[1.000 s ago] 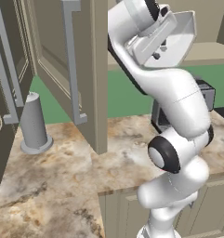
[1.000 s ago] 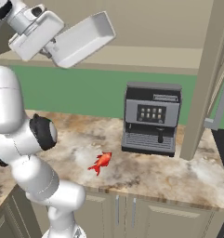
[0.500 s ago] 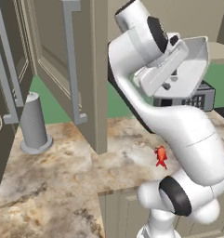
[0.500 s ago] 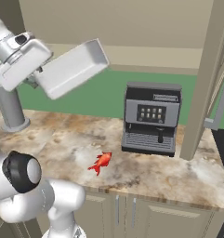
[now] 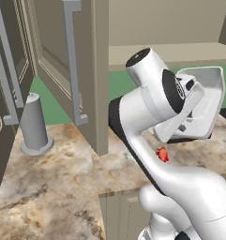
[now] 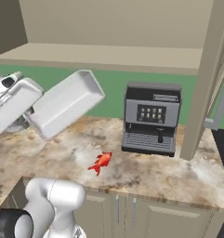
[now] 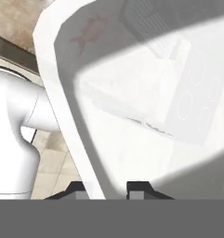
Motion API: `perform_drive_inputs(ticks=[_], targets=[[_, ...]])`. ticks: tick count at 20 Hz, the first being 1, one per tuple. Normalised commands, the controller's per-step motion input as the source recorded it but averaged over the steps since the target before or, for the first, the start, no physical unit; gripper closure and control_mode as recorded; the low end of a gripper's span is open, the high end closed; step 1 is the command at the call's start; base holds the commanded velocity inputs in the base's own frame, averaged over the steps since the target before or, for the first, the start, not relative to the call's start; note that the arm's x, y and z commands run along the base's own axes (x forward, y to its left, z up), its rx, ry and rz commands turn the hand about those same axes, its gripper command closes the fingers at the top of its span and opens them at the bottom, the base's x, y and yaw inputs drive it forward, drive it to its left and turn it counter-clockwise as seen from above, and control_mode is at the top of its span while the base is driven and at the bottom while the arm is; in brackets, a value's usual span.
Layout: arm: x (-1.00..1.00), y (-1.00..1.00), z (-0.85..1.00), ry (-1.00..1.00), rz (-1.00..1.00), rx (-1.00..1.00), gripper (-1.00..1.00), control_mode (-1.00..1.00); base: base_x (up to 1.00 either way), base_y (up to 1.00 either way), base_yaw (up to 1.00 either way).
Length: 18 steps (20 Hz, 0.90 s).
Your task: Retrieve the tupperware from the cabinet, then place the raw meat into the tupperware to avoid contamination.
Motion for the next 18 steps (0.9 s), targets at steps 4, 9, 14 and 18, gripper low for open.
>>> perform_drive_inputs(ticks=[4, 9, 14, 18], targets=[[-0.33, -0.06, -0.59, 0.00, 0.06, 0.00, 1.00, -1.00, 0.00, 0.00, 0.00], [-0.24, -0.12, -0.38, -0.01, 0.05, 0.00, 1.00, -1.00, 0.00, 0.00, 0.00], [0.05, -0.13, -0.38, 0.01, 0.11, 0.01, 1.00, -1.00, 0.00, 0.00, 0.00], [0.32, 0.02, -0.52, 0.01, 0.19, 0.09, 1.00, -1.00, 0.00, 0.00, 0.00]])
